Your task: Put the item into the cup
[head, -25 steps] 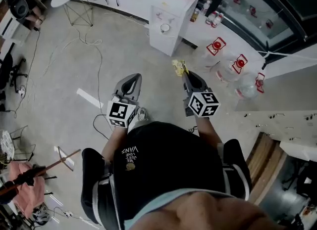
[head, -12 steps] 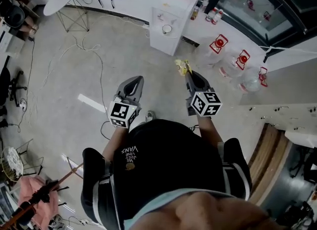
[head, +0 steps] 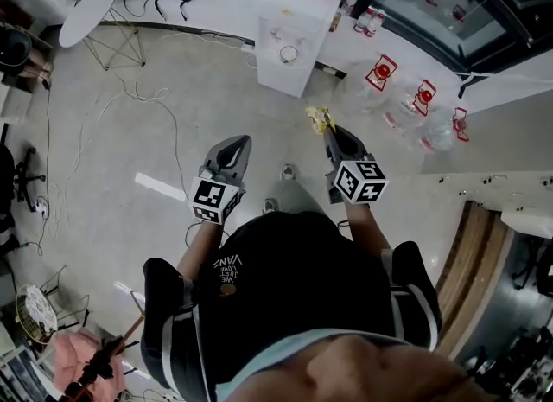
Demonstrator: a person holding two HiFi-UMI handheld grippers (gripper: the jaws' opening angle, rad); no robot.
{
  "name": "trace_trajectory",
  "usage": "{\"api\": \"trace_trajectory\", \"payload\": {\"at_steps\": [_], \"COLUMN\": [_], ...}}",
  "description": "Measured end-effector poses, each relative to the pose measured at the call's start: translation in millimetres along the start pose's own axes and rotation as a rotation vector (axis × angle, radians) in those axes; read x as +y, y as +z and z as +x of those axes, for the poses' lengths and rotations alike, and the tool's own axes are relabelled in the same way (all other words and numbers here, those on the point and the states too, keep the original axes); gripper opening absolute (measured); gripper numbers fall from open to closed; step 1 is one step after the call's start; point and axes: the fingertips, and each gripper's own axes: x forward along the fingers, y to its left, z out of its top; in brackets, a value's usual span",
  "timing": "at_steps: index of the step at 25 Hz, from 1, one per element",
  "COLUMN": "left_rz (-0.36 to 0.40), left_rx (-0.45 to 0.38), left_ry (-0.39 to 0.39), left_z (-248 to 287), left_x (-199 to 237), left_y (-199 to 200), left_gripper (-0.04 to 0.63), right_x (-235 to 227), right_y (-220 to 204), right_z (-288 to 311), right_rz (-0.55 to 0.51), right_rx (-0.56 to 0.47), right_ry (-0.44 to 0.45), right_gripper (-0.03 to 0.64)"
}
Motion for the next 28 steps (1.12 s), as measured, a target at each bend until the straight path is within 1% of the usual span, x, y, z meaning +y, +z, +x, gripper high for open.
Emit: {"api": "trace_trajectory", "payload": {"at_steps": [7,14,18,23,28], "left_rz": [-0.021,-0.04,-0.041,-0.034,-0.039], "left_rx": [0.031,0.039,0.052,0.056,0.053], "left_ry": [0.02,0.075,0.077,0.071,0.046], "left_z": [50.1,106.7,146.2,189.3,224.2], "left_x": [51.5,98.6,112.1,127.4,142.8], "left_y": [-0.2,10.1,14.2,18.6,20.2], "left_gripper": [0.018,0.018,0.018,0.018,0.018], "right_x": [-29.7,-61.4,-80.3,-93.8,-101.0], "right_y": [19.9,47.8,64.8,76.3,79.1], "right_z": [62.4,124.5,156.6,184.6,207.4], "right_rz": [-0.013,-0.026,-0.032,-0.05,-0.037], "right_rx": [0.039,0.078,0.089,0.106,0.114], "right_ry": [-0.005,0.016,0.041,0.074,0.062], "right_gripper": [0.057,0.057,0.057,0.057,0.057]}}
